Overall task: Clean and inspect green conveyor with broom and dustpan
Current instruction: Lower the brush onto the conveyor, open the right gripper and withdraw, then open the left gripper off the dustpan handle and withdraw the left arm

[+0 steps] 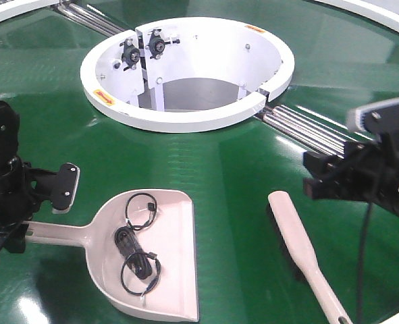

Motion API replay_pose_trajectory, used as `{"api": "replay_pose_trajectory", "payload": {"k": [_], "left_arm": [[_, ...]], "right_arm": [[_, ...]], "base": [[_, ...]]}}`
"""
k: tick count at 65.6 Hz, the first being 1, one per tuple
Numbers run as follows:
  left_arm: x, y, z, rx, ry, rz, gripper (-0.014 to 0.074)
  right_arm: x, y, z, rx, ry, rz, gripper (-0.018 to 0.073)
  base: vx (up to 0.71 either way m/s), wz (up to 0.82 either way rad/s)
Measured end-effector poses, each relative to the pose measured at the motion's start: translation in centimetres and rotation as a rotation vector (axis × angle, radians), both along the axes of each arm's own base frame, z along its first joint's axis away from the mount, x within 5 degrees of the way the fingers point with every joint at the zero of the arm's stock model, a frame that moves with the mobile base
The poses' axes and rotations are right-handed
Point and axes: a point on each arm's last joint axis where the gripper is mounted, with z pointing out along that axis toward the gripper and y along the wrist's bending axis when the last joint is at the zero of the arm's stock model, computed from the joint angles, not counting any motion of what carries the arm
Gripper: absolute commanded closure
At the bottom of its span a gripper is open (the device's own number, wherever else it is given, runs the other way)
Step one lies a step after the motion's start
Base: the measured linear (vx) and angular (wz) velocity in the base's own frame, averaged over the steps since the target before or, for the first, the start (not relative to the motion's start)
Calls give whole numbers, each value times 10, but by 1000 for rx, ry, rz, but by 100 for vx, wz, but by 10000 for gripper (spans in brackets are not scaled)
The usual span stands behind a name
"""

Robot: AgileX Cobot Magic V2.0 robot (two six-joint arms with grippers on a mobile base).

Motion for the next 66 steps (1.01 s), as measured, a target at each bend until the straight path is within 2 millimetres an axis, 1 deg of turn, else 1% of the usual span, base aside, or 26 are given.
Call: {"api": "replay_pose_trajectory", "payload": {"k": [3,4,7,14,16,26,66], "left_arm": [[0,0,0,0,0,0,621],[0,0,0,0,0,0,621],[0,0,0,0,0,0,621],[0,0,0,0,0,0,621],[0,0,0,0,0,0,621],[0,0,0,0,0,0,621],[0,0,0,0,0,0,621]], "right_arm": [[-10,-3,1,9,-36,-2,277],[-13,-4,-2,8,-33,-2,298],[-20,-6,-2,11,-46,-3,371],[-32,-9,0,19,-75,-3,542],[-35,-10,1,20,-78,-2,576],[-41,-11,9,32,-122,-3,569],[-42,-12,13,43,-151,-6,569]], "base": [[0,0],[0,0],[0,0],[0,0],[0,0],[0,0],[0,0]]}}
